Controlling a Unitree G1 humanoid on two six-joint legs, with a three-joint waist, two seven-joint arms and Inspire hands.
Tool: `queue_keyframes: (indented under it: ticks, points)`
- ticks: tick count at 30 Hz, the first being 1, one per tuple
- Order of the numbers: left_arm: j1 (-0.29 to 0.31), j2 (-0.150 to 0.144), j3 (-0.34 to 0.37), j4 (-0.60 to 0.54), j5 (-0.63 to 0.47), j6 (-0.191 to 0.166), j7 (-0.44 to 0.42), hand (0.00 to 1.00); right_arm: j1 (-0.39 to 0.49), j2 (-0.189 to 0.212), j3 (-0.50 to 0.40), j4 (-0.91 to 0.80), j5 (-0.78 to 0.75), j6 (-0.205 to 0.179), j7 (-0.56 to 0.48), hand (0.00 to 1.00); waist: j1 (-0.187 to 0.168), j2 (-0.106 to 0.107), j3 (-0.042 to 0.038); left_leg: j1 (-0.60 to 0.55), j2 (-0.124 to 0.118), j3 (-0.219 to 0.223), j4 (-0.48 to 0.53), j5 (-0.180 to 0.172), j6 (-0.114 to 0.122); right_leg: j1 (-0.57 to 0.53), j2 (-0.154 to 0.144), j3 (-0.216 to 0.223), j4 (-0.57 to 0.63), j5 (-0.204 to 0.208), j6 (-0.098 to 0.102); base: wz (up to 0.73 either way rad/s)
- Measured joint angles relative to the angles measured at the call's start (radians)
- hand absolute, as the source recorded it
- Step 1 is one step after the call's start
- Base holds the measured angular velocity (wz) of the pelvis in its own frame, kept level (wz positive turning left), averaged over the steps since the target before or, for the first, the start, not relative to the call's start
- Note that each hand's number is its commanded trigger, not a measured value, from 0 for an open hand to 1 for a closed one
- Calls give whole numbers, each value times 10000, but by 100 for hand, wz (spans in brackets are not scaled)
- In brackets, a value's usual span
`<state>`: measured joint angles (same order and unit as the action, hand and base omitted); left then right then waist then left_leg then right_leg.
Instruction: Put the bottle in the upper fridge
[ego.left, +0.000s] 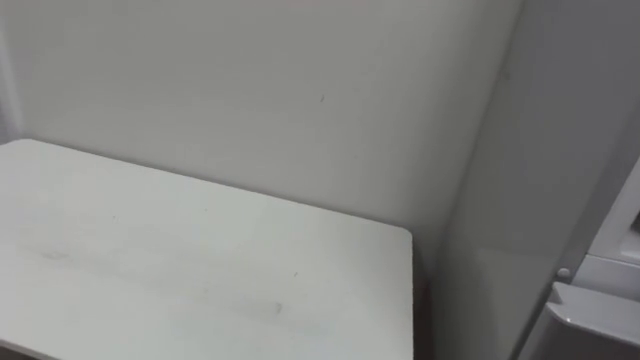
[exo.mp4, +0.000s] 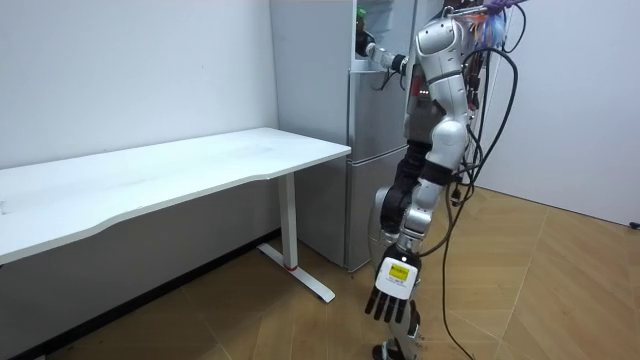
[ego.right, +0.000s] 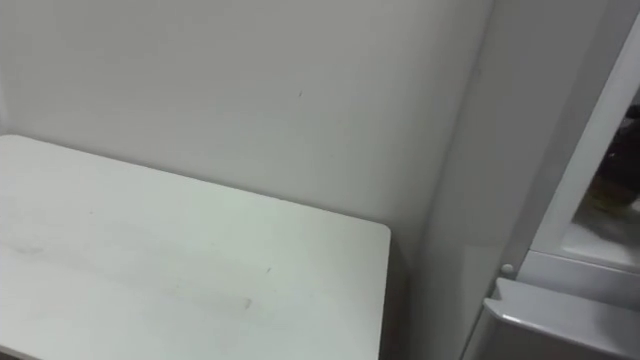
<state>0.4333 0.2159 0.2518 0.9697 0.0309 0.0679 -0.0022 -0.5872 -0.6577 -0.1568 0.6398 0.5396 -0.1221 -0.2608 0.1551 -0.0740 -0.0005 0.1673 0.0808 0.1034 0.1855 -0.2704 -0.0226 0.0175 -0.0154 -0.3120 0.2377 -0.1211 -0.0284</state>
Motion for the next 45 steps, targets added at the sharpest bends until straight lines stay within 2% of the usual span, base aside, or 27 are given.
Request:
queue_keyframes:
  ticks: [14,26,34,40,43,45]
  points:
    - [-24,40,2,-87,7,7,0,0,1,-129,196,466,7,304,747,0,-37,-120,-68,2,-1,-37,4,0,-1,3,2,-10,-5,-1,0,0]
    - [-53,50,-7,-83,4,6,3,0,15,-129,192,395,7,363,951,0,-145,-157,-69,-5,-4,-81,-7,-3,-4,6,-2,-52,-9,-2,2,1]
    - [-115,95,20,-54,0,-104,-12,0,828,-139,155,-1564,32,575,1009,0,-363,-191,-56,-94,-5,51,-52,-2,-2,-165,5,19,-3,-7,2,-3]
    - [-152,167,29,-56,-2,-247,-56,0,1230,-138,138,-2606,48,718,997,0,-483,-50,-59,-51,-4,201,-6,2,4,-198,10,126,10,-8,6,-7]
    - [-144,166,30,-47,-16,-248,-58,0,1275,-138,136,-2918,57,810,981,0,-661,2,-58,-70,-12,252,13,2,4,-245,-1,161,53,-19,21,-4]
    - [-120,164,64,-53,-8,-249,-31,0,1685,-138,82,-3730,32,854,874,0,-695,3,-64,-140,-22,320,-1,2,4,-406,-2,260,172,-58,12,-9]
